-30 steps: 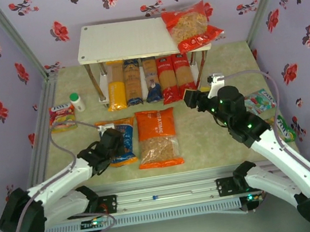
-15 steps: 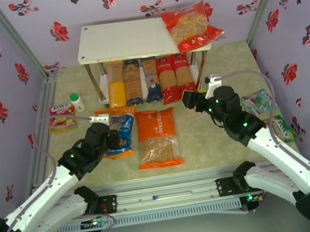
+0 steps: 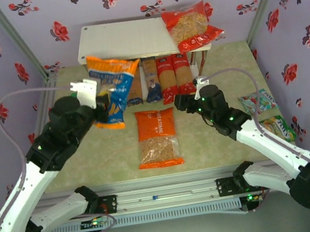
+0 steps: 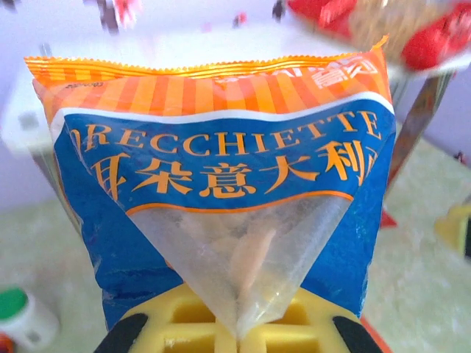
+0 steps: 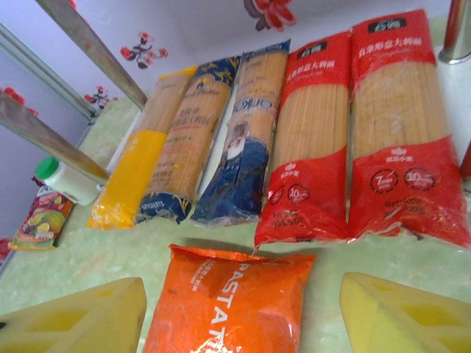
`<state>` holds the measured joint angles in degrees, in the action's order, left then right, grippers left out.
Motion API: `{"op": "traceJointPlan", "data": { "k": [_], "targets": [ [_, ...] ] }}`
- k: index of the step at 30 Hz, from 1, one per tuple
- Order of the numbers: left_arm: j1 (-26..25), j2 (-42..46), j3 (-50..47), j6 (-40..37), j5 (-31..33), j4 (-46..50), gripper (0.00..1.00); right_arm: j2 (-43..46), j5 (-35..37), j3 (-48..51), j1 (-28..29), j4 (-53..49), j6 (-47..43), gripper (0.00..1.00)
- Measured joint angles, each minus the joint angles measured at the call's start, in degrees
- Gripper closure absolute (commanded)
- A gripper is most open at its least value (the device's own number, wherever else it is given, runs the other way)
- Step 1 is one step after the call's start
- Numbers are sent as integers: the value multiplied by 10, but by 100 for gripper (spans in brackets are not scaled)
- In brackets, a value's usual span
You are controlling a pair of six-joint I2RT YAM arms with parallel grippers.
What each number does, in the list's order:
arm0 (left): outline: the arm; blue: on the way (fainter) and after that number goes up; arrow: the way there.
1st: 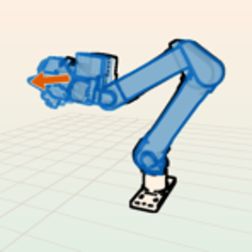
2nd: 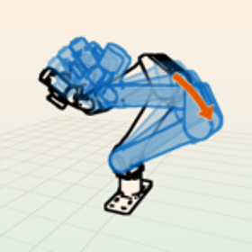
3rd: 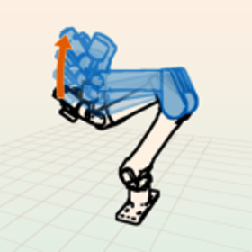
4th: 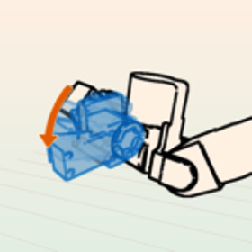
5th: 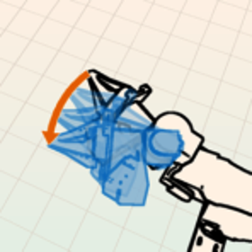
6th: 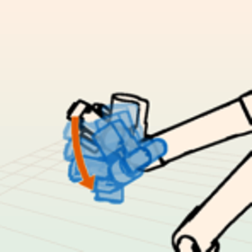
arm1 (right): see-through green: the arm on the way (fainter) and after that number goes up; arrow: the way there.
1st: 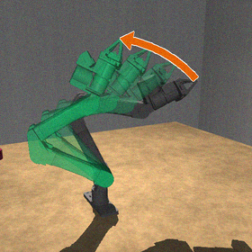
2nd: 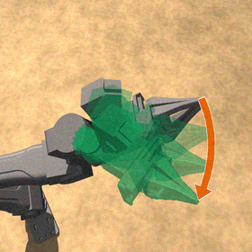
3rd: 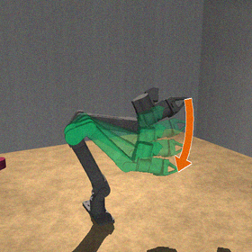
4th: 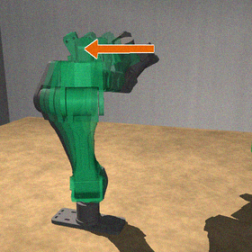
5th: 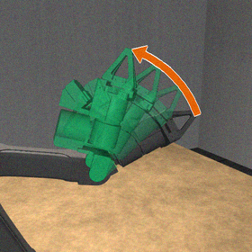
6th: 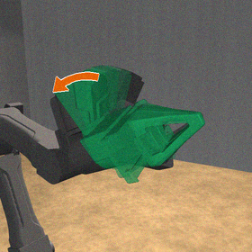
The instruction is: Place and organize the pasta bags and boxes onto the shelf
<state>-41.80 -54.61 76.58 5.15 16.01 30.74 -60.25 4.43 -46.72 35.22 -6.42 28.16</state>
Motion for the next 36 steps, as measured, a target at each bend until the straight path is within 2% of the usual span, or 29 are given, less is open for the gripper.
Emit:
{"op": "traceJointPlan", "data": {
  "k": [5, 18, 28, 36],
  "targets": [
    [21, -71, 92, -62, 23, -49, 100, -28, 0, -24, 17, 2, 0, 29],
    [92, -273, 154, -160, 59, -233, 100, -57, -2, -41, 22, 6, -7, 29],
    [138, -330, 195, -158, 58, -285, 100, -105, -13, -62, 22, 8, -11, 29],
    [186, -362, 214, -108, 39, -306, 100, -137, -22, -69, 22, 15, -11, 29]
  ]
}}
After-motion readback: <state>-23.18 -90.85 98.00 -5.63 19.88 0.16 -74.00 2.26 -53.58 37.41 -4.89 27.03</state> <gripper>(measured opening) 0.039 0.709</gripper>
